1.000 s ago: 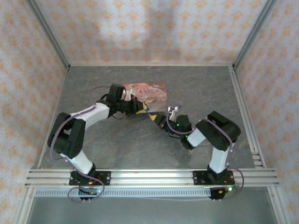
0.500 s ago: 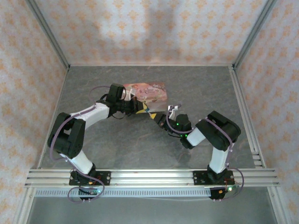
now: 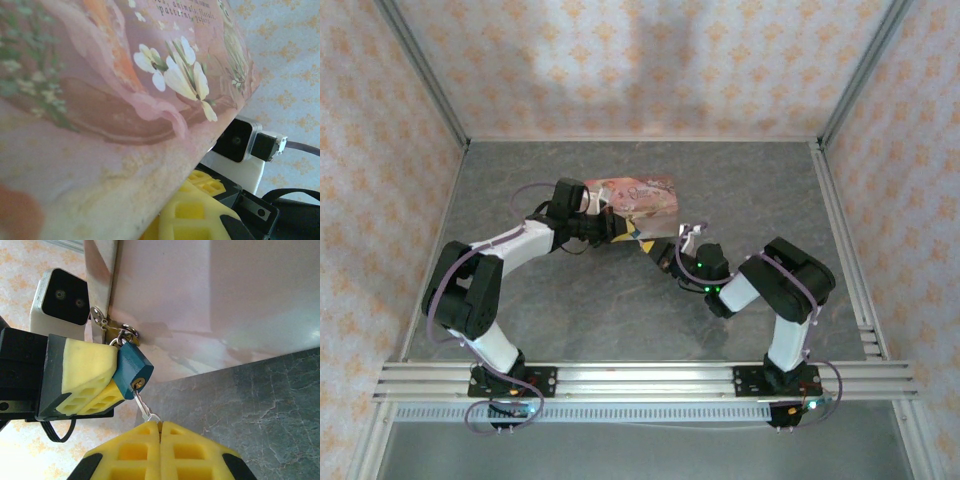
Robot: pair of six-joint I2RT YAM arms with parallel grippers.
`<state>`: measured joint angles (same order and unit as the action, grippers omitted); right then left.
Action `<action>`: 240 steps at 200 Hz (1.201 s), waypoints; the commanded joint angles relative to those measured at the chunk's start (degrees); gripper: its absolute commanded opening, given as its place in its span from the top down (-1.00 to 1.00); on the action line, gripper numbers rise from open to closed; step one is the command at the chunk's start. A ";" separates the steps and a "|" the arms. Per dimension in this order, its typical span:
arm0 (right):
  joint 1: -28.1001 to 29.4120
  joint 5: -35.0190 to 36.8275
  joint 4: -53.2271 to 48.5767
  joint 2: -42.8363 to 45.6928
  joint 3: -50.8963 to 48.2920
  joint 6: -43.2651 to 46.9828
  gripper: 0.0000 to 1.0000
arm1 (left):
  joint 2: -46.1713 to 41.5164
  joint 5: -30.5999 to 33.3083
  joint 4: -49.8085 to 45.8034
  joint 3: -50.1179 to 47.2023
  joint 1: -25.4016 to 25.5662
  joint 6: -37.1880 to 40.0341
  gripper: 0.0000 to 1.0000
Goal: Unlock the padlock with the key
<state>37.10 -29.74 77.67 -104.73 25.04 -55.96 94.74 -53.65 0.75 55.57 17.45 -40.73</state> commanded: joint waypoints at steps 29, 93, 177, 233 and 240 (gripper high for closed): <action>0.34 1.40 2.92 -0.38 1.11 -0.20 1.00 | -2.67 -2.51 2.76 0.48 -0.58 -0.41 1.00; 0.34 2.25 2.92 0.23 0.99 0.51 1.00 | -2.48 -2.67 2.49 0.48 -0.67 -0.23 1.00; 0.34 0.75 2.93 -0.61 2.56 1.43 1.00 | -2.11 -2.91 2.11 0.59 -0.67 0.01 1.00; 0.42 2.62 2.92 -0.83 2.38 3.93 1.00 | -1.67 -3.16 2.23 0.64 -0.67 -0.14 1.00; 0.60 3.03 2.93 -0.67 2.26 4.40 1.00 | -1.76 -3.13 2.19 0.55 -0.67 -0.06 1.00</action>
<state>37.10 -28.23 77.60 -105.12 26.26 -54.35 94.74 -54.22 0.99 55.57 16.86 -40.71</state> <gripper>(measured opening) 0.041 0.054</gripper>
